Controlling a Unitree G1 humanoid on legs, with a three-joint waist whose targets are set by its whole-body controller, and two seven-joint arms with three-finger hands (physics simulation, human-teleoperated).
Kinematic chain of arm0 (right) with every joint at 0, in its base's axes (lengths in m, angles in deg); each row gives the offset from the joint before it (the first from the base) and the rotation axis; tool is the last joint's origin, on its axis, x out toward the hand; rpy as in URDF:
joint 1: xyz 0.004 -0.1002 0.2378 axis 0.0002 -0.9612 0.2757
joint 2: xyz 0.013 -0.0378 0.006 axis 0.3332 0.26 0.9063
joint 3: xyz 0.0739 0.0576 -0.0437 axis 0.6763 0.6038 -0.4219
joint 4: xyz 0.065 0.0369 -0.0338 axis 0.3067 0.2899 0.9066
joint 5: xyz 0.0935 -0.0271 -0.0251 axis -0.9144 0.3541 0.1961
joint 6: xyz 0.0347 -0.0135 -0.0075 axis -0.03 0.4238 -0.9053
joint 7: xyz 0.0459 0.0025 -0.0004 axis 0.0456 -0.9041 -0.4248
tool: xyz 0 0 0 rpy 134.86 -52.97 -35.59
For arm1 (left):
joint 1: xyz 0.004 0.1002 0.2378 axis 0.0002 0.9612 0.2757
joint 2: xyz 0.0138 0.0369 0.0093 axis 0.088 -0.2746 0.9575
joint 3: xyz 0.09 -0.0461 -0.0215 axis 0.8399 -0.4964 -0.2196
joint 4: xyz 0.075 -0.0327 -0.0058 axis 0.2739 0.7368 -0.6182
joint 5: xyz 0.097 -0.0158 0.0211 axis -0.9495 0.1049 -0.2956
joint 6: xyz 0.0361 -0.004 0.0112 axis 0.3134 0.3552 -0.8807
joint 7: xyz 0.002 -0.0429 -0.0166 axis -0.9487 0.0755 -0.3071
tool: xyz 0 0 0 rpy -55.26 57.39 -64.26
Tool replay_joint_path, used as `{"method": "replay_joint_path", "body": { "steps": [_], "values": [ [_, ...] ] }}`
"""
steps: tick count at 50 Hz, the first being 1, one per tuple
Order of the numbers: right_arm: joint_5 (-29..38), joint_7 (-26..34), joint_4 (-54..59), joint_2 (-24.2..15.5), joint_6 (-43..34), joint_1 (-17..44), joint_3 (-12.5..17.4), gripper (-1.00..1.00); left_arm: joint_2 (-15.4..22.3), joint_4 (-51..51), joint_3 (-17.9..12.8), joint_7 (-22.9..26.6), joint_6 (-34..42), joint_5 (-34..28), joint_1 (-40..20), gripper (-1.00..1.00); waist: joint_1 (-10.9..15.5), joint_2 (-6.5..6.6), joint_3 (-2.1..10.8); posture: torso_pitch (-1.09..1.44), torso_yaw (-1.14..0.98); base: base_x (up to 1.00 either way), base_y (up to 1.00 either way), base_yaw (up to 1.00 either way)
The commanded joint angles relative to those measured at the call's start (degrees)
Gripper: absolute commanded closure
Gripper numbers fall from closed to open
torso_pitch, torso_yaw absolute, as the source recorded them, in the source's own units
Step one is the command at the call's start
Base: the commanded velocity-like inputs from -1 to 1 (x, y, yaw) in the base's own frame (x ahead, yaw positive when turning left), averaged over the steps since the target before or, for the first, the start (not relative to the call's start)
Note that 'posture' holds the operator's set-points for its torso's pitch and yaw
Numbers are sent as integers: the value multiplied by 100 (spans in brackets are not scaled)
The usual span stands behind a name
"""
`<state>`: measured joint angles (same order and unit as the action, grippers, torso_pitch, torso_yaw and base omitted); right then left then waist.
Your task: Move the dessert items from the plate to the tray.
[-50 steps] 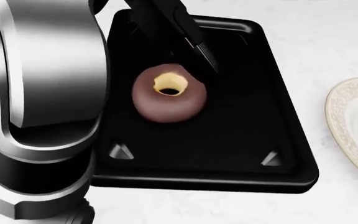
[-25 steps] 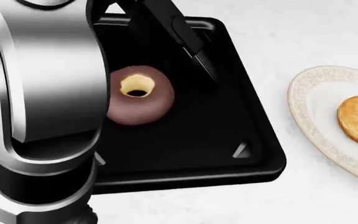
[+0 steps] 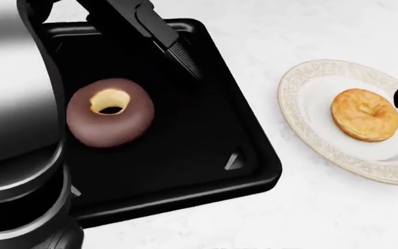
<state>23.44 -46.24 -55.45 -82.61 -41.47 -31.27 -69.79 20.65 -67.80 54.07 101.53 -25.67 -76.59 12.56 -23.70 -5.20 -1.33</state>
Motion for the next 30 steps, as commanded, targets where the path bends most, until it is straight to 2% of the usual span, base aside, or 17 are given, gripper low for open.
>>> {"method": "replay_joint_path", "body": {
  "steps": [1,4,7,12,17,24,27,30],
  "values": [
    [639,96,68,0,157,365,33,-100,72,-180,5,62,-10,-48,-175,-100,-20,-3,157,0,-37,0,0,0],
    [1185,235,240,330,204,686,-216,-100,92,-189,-21,81,29,-47,-238,-100,-52,35,161,0,-37,0,0,0],
    [1825,398,440,708,442,886,-599,-100,84,-226,-49,51,32,-24,-185,-100,-87,65,158,0,-37,0,0,0],
    [2869,921,603,1116,743,1028,-887,-100,228,-254,-75,120,198,11,-302,-100,-128,127,179,0,-37,0,0,0],
    [3644,1405,705,1583,915,1066,-893,-100,293,-294,7,293,429,-143,-299,-100,-142,188,170,0,-36,0,0,0],
    [4529,1777,1057,2068,1491,872,-934,-100,353,-204,-40,300,309,-205,-235,-100,-102,252,187,0,-33,0,0,0],
    [4778,1847,1264,2303,1777,818,-916,-100,477,-270,107,673,364,-392,-138,-100,-102,279,200,0,-33,0,0,0],
    [4976,1873,1440,2487,2006,850,-919,-100,486,-257,82,936,270,-577,-48,-100,-98,306,208,0,-33,0,0,0]
  ]
}}
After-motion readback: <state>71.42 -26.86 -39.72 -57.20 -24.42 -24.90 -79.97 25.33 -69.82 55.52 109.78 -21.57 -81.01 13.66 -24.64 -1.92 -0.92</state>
